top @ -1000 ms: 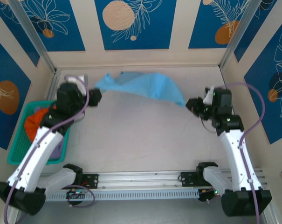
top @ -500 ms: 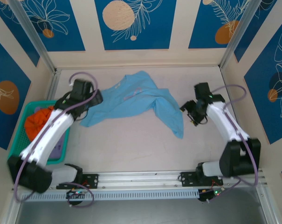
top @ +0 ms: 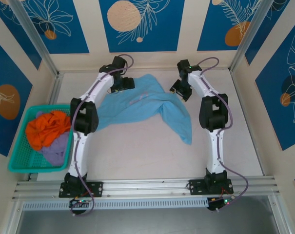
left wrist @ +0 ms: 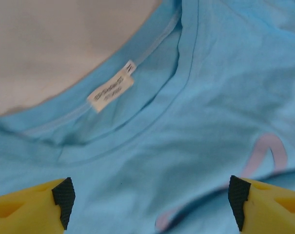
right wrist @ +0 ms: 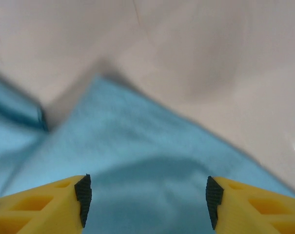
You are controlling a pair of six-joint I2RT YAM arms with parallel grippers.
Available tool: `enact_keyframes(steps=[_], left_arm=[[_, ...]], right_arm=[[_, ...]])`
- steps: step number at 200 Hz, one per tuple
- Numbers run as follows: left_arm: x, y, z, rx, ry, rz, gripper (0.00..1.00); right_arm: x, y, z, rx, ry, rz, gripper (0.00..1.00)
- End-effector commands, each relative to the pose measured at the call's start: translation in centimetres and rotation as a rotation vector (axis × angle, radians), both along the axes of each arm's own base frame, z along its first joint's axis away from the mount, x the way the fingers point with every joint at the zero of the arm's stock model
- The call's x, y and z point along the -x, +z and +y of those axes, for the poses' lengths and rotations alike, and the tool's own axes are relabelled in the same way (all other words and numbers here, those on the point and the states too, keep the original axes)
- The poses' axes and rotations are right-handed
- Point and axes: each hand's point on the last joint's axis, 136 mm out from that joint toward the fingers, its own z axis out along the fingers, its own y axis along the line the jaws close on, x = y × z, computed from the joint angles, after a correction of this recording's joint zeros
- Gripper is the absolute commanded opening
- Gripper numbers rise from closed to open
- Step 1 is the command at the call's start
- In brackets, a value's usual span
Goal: Fold and stack the t-shirts
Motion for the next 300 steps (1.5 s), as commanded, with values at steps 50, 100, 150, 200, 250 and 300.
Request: enact_keyframes(steps=[50,100,150,200,250,300], left_arm=[[-3.4,-2.8,-4.3,0.033,0.023,-0.061,0.85],[-4.2,-6.9,-6.7,0.062,-0.005,-0.045,0.79],[-4.4,-9.2,-6.2,0.02,-0.006,-0.036,0.53],[-5.5,-7.9,-4.5,-0.01,0.068,-0.081,0.17],[-6.5,-5.4,-1.3,-0.076,0.237,-0.145,0.0],[-6.3,-5.2,2.6,-0.081,0.423,-0.111,0.0]], right_arm=[[-6.0,-3.9,1.3,-0.059,0.098,-0.062,0.62],[-5.2,-4.3,3.2,-0.121,0.183,-0.047,0.52],[-2.8,-4.9,3.7,-0.127,0.214,0.014,0.23],[-3.7,0.0,3.6,-0.102,0.229,-0.102,0.03],[-4.0,8.3,3.0,-0.033,0.275,-0.272,0.0],[0.8,15.2,4.6,-0.014,0.403,-0.389,0.0]])
